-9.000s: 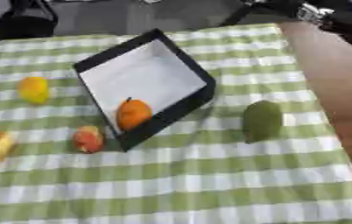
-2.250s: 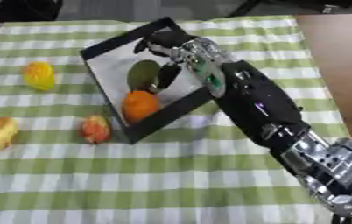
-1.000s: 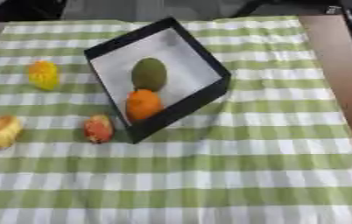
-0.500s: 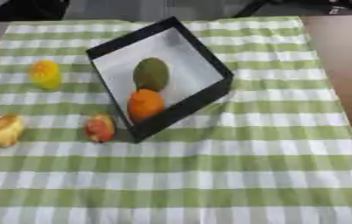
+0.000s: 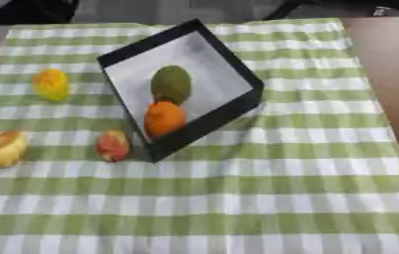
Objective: Pick up objects on the table and place them in the box.
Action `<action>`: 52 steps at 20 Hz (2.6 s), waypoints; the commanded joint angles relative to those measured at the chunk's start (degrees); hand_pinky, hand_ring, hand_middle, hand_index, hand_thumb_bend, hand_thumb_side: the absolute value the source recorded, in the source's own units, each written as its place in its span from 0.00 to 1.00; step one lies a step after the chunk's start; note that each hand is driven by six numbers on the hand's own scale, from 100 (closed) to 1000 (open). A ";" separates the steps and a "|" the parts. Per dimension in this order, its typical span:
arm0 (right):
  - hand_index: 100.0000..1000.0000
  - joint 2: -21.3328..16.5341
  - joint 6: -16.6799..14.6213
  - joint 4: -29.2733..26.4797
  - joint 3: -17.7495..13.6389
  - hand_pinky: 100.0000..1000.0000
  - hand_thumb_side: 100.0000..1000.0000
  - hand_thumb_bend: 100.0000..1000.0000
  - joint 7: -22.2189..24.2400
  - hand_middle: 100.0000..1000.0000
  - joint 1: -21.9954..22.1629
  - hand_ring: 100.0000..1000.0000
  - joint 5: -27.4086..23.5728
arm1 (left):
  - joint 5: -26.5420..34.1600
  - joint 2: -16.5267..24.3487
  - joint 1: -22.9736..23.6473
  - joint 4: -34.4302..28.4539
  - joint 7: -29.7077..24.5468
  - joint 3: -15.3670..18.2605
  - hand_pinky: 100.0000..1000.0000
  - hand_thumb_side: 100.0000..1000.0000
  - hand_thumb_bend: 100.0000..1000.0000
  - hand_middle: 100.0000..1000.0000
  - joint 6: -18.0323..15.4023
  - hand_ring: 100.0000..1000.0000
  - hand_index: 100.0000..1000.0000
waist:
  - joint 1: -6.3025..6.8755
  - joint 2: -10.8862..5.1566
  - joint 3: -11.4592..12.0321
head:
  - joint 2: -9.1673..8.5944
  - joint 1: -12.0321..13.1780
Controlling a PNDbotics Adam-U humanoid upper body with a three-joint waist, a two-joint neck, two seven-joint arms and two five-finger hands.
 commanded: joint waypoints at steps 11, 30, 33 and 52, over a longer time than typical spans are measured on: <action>0.78 1.21 1.62 -0.99 -1.42 0.87 0.30 0.11 -2.14 0.69 2.00 0.73 -1.48 | -2.49 1.01 1.28 3.03 1.24 -3.80 0.90 0.00 0.52 0.80 0.01 0.88 0.82 | 0.78 -0.78 -0.32 | -0.12 1.36; 0.77 3.68 3.54 -0.99 -0.92 0.87 0.30 0.11 -2.92 0.67 3.34 0.72 -2.34 | -5.85 -3.18 -0.66 8.40 -0.08 -8.96 0.90 0.12 0.63 0.81 0.45 0.89 0.82 | 0.73 -0.66 -0.57 | -0.12 5.39; 0.77 3.86 3.70 -0.99 -0.94 0.87 0.30 0.11 -3.06 0.67 3.56 0.72 -2.40 | -9.75 -3.87 -0.76 9.35 -0.12 -9.54 0.90 0.11 0.63 0.81 0.09 0.89 0.82 | 0.69 -0.61 -0.62 | -0.12 5.46; 0.76 5.23 4.70 -0.99 -1.13 0.87 0.31 0.11 -4.53 0.66 4.53 0.71 -3.25 | -15.16 -7.63 -0.01 16.02 0.75 -11.05 0.86 0.00 0.48 0.79 -1.15 0.86 0.80 | 0.17 -0.23 -0.67 | -0.12 2.31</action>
